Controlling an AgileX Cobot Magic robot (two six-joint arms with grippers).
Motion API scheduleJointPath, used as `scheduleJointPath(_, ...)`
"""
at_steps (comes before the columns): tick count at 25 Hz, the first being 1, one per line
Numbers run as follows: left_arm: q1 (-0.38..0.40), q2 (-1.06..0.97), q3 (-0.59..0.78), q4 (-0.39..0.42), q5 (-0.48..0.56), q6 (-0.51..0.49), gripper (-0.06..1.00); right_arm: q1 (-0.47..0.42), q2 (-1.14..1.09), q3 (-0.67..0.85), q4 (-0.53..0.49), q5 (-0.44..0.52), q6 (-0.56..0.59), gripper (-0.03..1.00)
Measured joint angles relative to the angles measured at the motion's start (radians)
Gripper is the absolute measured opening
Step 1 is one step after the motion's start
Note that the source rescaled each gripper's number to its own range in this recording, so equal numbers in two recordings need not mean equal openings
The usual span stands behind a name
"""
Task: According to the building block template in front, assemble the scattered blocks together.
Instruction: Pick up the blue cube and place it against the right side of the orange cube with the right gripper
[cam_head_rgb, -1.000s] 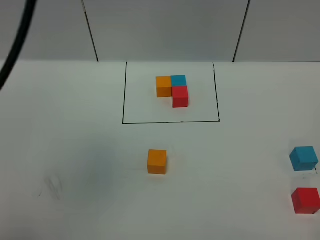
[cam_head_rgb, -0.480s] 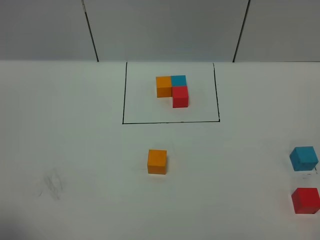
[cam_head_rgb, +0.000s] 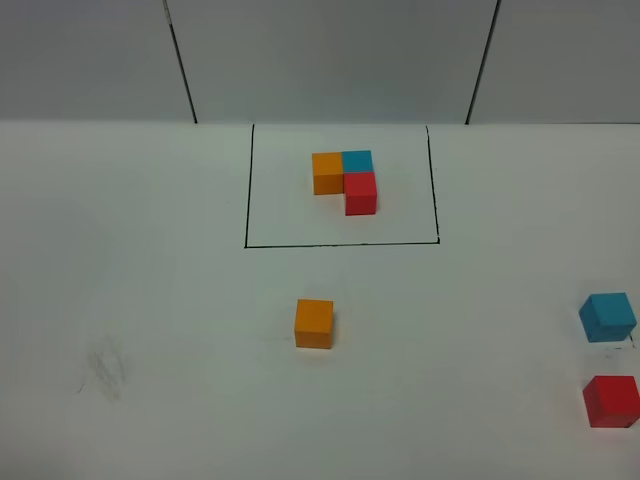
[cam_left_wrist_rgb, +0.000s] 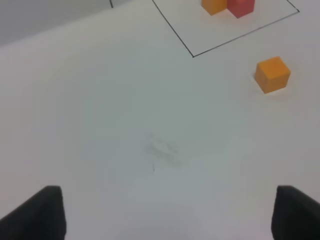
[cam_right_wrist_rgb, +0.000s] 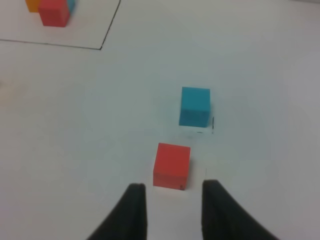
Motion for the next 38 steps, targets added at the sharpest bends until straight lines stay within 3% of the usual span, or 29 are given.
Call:
scheduleJointPath(7,0.225,-0.237,0.087,-0.133,-0.031,0.007,0.82,0.000,0.000,0.000,0.000,0.000,0.000,0.00)
scheduleJointPath(14,0.374,-0.282,0.195,-0.142,-0.049,-0.057,0.79,0.000,0.000,0.000,0.000,0.000,0.000,0.00)
scheduleJointPath(21,0.402,-0.288,0.374,-0.140,-0.092,-0.072,0.79,0.000,0.000,0.000,0.000,0.000,0.000,0.00)
scheduleJointPath(30,0.402,-0.288,0.378,-0.131,-0.112,-0.108,0.78,0.000,0.000,0.000,0.001,0.000,0.000,0.00)
scheduleJointPath(38,0.402,-0.288,0.378,-0.132,-0.112,-0.108,0.62,0.000,0.000,0.000,0.002,0.000,0.000,0.00)
